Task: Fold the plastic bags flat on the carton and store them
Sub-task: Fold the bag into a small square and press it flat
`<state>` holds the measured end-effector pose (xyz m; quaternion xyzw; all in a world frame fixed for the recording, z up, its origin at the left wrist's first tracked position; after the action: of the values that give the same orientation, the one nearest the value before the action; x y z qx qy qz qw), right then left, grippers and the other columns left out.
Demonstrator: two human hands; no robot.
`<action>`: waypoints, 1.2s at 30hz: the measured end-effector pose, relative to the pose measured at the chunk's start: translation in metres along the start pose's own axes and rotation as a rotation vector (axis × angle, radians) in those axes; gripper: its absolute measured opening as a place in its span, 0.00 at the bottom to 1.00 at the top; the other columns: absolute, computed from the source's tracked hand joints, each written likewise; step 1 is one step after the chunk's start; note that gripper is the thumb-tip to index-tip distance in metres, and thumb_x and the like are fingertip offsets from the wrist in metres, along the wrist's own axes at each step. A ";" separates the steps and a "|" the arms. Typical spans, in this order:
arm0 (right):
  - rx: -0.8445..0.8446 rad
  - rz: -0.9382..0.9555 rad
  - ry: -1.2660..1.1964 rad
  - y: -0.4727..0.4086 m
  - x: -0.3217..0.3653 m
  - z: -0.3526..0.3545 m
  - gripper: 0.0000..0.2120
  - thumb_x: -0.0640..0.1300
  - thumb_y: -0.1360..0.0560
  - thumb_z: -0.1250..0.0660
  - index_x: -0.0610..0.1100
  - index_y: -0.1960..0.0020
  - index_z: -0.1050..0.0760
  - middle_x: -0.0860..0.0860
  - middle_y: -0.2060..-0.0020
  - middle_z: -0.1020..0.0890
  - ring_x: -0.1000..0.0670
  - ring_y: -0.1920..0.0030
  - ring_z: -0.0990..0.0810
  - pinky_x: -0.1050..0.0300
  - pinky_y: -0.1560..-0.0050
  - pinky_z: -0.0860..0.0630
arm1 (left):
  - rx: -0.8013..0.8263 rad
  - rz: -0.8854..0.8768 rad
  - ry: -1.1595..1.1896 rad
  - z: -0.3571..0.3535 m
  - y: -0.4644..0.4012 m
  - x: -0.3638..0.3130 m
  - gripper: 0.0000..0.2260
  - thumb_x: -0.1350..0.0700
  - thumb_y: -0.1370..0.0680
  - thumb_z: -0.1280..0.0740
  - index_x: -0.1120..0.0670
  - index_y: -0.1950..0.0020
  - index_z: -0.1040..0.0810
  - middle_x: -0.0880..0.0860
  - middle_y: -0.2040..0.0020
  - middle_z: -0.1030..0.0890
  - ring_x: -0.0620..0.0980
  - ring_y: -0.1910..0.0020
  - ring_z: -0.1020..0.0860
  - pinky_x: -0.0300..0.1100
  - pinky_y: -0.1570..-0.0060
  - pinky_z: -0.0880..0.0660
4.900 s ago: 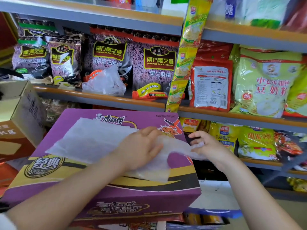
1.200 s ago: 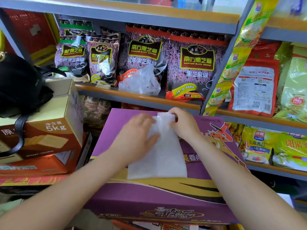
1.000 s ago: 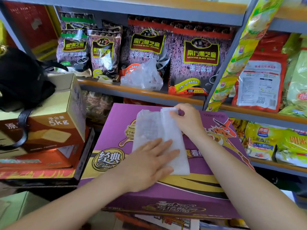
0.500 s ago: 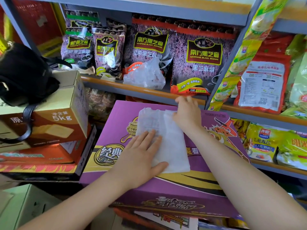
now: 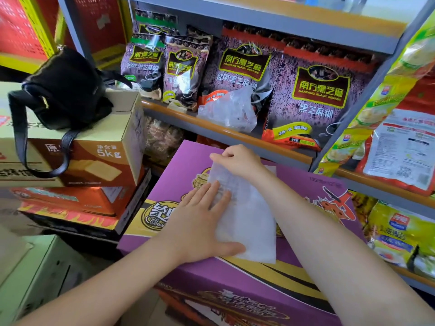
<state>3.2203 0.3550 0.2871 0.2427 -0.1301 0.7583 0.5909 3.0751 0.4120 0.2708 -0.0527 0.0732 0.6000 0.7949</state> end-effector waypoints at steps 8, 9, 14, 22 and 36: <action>-0.052 0.006 -0.119 -0.011 0.002 -0.005 0.12 0.54 0.26 0.34 0.46 0.57 0.20 0.55 0.60 0.20 0.46 0.43 0.27 0.50 0.45 0.39 | 0.007 -0.003 0.013 0.001 0.002 -0.001 0.49 0.23 0.42 0.56 0.45 0.26 0.61 0.50 0.24 0.63 0.47 0.26 0.63 0.41 0.33 0.67; -0.086 0.028 -0.073 -0.012 0.003 -0.004 0.09 0.52 0.25 0.35 0.48 0.56 0.21 0.55 0.60 0.22 0.46 0.43 0.28 0.51 0.46 0.39 | 0.009 -0.005 0.005 0.001 0.002 -0.001 0.49 0.23 0.42 0.57 0.45 0.26 0.62 0.50 0.25 0.64 0.47 0.26 0.63 0.40 0.33 0.67; -0.227 0.470 0.100 0.018 0.035 0.018 0.11 0.38 0.22 0.41 0.44 0.46 0.21 0.47 0.45 0.21 0.43 0.42 0.25 0.47 0.44 0.28 | 0.009 -0.010 -0.018 0.000 0.002 -0.002 0.49 0.23 0.41 0.57 0.46 0.26 0.63 0.50 0.25 0.64 0.47 0.26 0.63 0.41 0.32 0.67; 0.315 0.468 0.341 0.037 0.004 -0.034 0.25 0.52 0.18 0.55 0.47 0.24 0.54 0.54 0.23 0.53 0.56 0.24 0.56 0.56 0.24 0.59 | 0.035 -0.018 -0.068 -0.003 0.002 -0.002 0.50 0.23 0.41 0.59 0.48 0.26 0.64 0.53 0.25 0.64 0.49 0.26 0.64 0.42 0.32 0.66; 0.160 0.240 0.490 0.075 -0.046 -0.010 0.33 0.63 0.22 0.57 0.47 0.23 0.60 0.53 0.23 0.59 0.54 0.24 0.60 0.55 0.25 0.62 | 0.035 -0.012 -0.083 -0.001 0.003 -0.005 0.54 0.23 0.44 0.64 0.52 0.25 0.61 0.54 0.24 0.62 0.50 0.26 0.62 0.42 0.30 0.63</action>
<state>3.1543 0.3012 0.2607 0.0807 0.0491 0.8667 0.4898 3.0702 0.4076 0.2705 -0.0145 0.0503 0.5955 0.8017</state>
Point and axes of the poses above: each hand's wrist, its own y-axis away from the middle knuckle, its own z-axis out of the back of the hand, x = y × z, the point moved 9 cm from there along -y, towards the middle knuckle
